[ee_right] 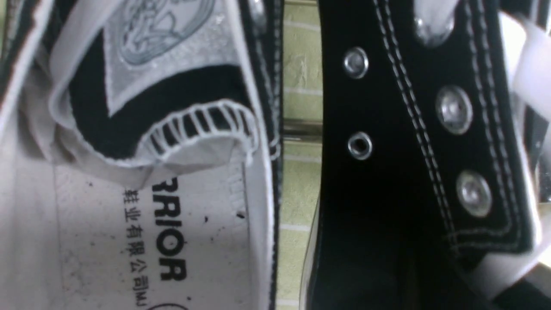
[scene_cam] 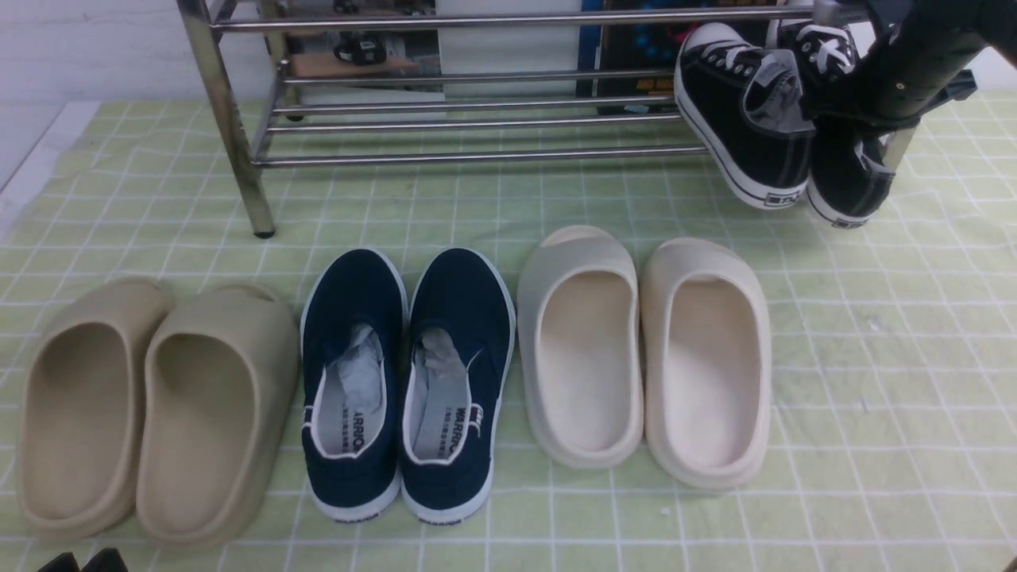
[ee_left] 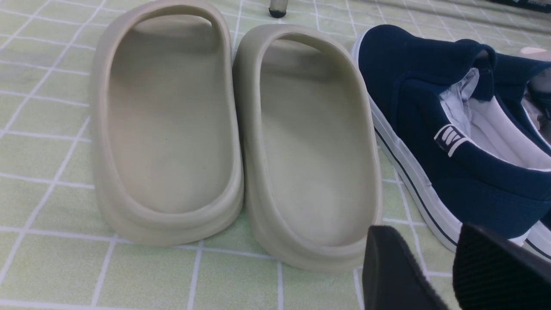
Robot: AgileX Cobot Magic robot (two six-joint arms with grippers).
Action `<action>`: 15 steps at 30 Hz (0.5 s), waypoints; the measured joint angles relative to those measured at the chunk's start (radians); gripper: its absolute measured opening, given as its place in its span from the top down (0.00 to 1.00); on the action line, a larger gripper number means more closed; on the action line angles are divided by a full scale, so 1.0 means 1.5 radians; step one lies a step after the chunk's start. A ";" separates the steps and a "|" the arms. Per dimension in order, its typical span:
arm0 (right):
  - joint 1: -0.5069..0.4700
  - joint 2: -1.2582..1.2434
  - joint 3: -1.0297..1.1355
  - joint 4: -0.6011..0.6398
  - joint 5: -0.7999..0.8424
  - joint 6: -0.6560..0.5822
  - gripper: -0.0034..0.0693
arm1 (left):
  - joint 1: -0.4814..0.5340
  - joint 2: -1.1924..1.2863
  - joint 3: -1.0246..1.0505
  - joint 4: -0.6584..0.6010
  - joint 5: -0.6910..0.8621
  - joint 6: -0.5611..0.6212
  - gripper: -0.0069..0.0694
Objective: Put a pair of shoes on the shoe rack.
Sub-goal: Use the right arm to put a shoe into the shoe rack
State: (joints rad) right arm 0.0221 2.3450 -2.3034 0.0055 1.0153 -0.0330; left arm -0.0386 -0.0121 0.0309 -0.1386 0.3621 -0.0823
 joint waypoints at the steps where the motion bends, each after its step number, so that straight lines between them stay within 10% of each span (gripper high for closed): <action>1: 0.000 -0.001 -0.002 0.002 0.000 0.000 0.65 | 0.000 0.000 0.000 0.000 0.000 0.000 0.60; 7: 0.000 -0.015 0.000 0.010 0.005 -0.001 0.34 | 0.000 0.000 0.000 0.000 0.000 0.000 0.60; 15: 0.000 -0.083 0.052 0.011 0.004 -0.019 0.28 | 0.000 0.000 0.000 0.000 0.000 0.000 0.60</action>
State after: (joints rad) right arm 0.0221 2.2204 -2.2250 0.0221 1.0213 -0.0619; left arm -0.0386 -0.0121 0.0309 -0.1386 0.3621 -0.0823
